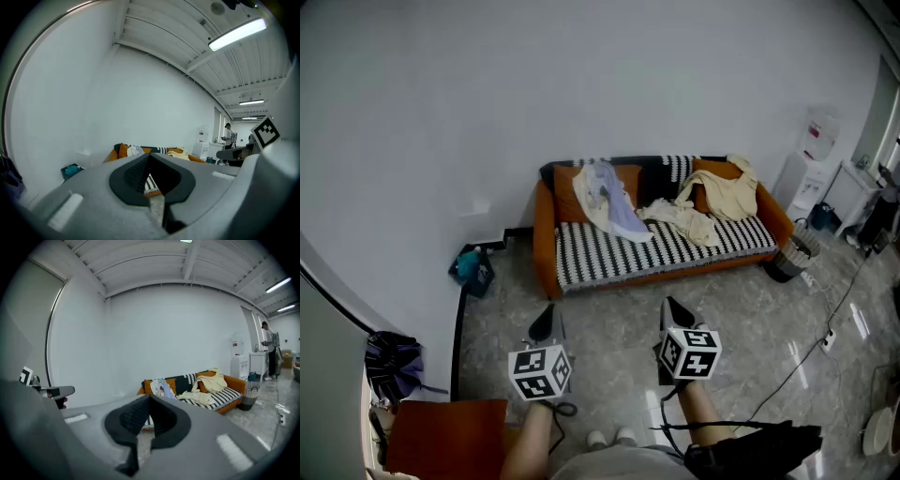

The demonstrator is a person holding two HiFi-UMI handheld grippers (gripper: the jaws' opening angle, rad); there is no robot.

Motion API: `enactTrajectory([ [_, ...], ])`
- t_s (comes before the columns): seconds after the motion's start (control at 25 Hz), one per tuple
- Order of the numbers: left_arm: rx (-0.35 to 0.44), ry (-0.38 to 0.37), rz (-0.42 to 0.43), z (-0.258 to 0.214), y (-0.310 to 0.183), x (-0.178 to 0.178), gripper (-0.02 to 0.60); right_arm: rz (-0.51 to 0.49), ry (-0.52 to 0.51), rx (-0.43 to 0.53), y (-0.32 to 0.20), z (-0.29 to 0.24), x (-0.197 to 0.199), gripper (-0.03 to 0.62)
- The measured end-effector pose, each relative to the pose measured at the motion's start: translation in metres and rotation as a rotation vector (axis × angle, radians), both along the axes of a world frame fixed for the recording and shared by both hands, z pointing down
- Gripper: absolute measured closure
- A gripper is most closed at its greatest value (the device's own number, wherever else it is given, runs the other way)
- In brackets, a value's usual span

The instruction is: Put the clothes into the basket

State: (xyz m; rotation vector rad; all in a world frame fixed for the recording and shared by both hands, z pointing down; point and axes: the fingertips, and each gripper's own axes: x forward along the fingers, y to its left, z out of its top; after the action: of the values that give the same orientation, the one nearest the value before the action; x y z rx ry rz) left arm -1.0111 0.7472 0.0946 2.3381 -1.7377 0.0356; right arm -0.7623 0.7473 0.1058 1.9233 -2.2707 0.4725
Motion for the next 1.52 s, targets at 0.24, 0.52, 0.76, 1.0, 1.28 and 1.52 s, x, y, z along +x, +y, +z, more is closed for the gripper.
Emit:
enactTrajectory([
  [0.24, -0.001, -0.016, 0.006, 0.001, -0.002, -0.008, 0.586, 0.0, -0.003, -0.005, -0.003, 0.0, -0.013, 0.591],
  [0.52, -0.001, -0.01, 0.019, 0.01, -0.007, -0.025, 0.586, 0.026, -0.054, -0.014, -0.006, 0.011, -0.028, 0.591],
  [0.76, -0.019, 0.007, 0.026, 0.025, -0.019, -0.031, 0.586, 0.083, -0.057, -0.056, -0.007, 0.029, -0.02, 0.591],
  [1.0, -0.045, 0.007, 0.065, 0.035, -0.045, -0.018, 0.586, 0.149, -0.064, -0.079, -0.022, 0.038, 0.008, 0.591],
  [1.28, -0.044, -0.001, 0.114, 0.038, -0.112, 0.033, 0.586, 0.187, -0.065, -0.089, -0.073, 0.042, 0.058, 0.591],
  [1.52, -0.053, 0.015, 0.148, 0.036, -0.188, 0.104, 0.586, 0.218, -0.05, -0.089, -0.138, 0.032, 0.128, 0.591],
])
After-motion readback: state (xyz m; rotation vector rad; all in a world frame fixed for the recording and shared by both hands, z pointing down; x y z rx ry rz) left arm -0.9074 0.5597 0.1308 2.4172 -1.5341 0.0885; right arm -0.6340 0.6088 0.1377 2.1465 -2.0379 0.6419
